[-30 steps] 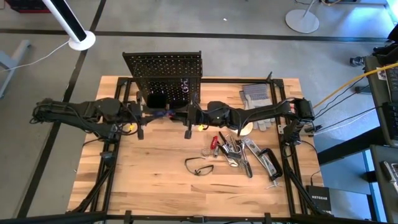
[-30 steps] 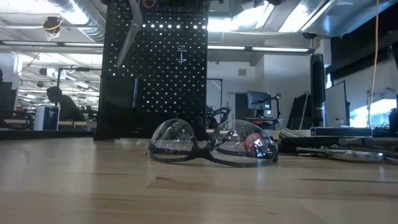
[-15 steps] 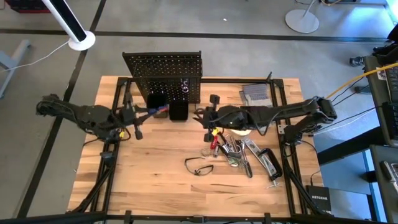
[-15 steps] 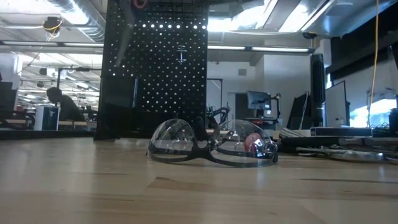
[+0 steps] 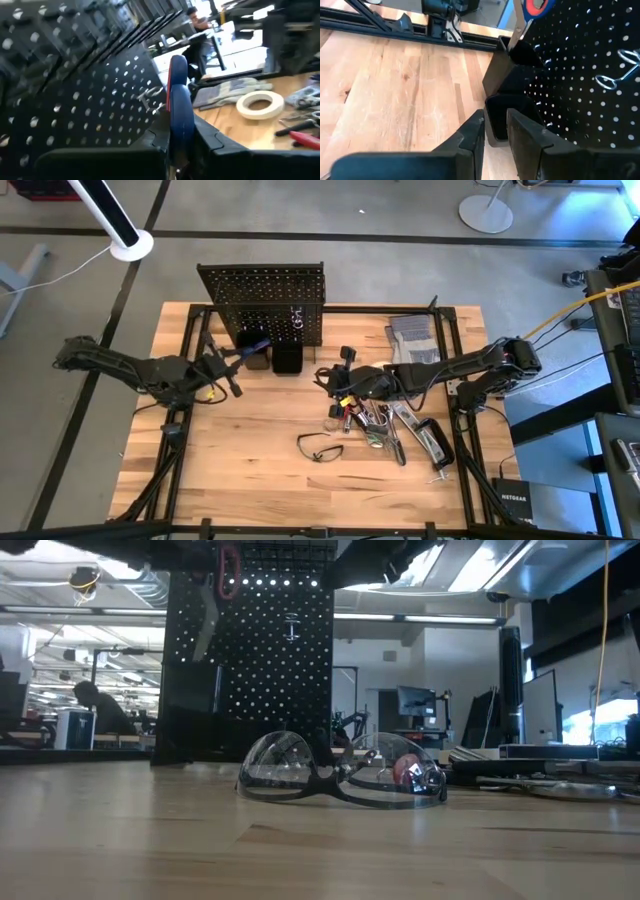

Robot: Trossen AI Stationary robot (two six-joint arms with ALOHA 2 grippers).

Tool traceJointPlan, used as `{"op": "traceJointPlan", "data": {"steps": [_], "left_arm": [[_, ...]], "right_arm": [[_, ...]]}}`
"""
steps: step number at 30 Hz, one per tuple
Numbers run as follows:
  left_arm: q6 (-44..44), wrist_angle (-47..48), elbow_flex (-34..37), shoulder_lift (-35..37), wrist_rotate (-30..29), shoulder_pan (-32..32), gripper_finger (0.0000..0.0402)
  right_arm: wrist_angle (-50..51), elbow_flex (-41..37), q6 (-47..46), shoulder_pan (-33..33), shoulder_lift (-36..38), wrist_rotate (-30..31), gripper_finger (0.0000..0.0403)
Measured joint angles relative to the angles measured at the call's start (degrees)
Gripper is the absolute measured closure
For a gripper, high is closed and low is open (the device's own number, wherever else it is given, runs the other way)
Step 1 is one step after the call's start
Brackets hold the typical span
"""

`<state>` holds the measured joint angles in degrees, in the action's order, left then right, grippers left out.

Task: Hang tools onto peg board
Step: Put the scissor into the left pegboard organizer bin

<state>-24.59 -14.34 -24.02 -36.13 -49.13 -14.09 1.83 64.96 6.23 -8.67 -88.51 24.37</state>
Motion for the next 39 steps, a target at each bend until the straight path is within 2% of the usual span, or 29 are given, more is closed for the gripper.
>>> {"op": "traceJointPlan", "data": {"steps": [7, 15, 20, 26, 29, 36, 39], "left_arm": [[2.22, -2.8, 3.5, 0.01, -0.17, 3.69, 0.0378], [13.43, -2.13, 7.06, 0.01, -0.87, 7.44, 0.0377], [21.32, -1.93, 8.67, -0.01, -3.71, 9.33, 0.0378], [27.32, -1.14, 8.69, 0.18, -11.19, 10.4, 0.0369], [29.87, 1.37, 8.69, 0.16, -13.2, 10.71, 0.0365], [43.66, 11.61, 8.59, 0.18, -13.63, 12.3, 0.0361], [46.13, 13.68, 8.54, 0.25, -13.5, 12.57, 0.036]], "right_arm": [[-0.87, -0.01, -0.51, -1.69, 0.0, 1.01, 0.0318], [-1.42, -0.01, -1.87, -3.1, -0.54, 1.63, 0.0318], [-1.38, -0.01, -2.22, -3.78, -0.74, 1.78, 0.0318], [-0.64, -0.01, -3.87, -4.66, -0.87, 1.83, 0.0318], [-0.46, -0.01, -4.36, -5.04, -0.87, 2.17, 0.0318], [-0.27, -0.01, -5.01, -5.66, -0.87, 1.58, 0.0318], [-0.2, -0.01, -5.13, -5.64, -0.87, 1.58, 0.0318]]}}
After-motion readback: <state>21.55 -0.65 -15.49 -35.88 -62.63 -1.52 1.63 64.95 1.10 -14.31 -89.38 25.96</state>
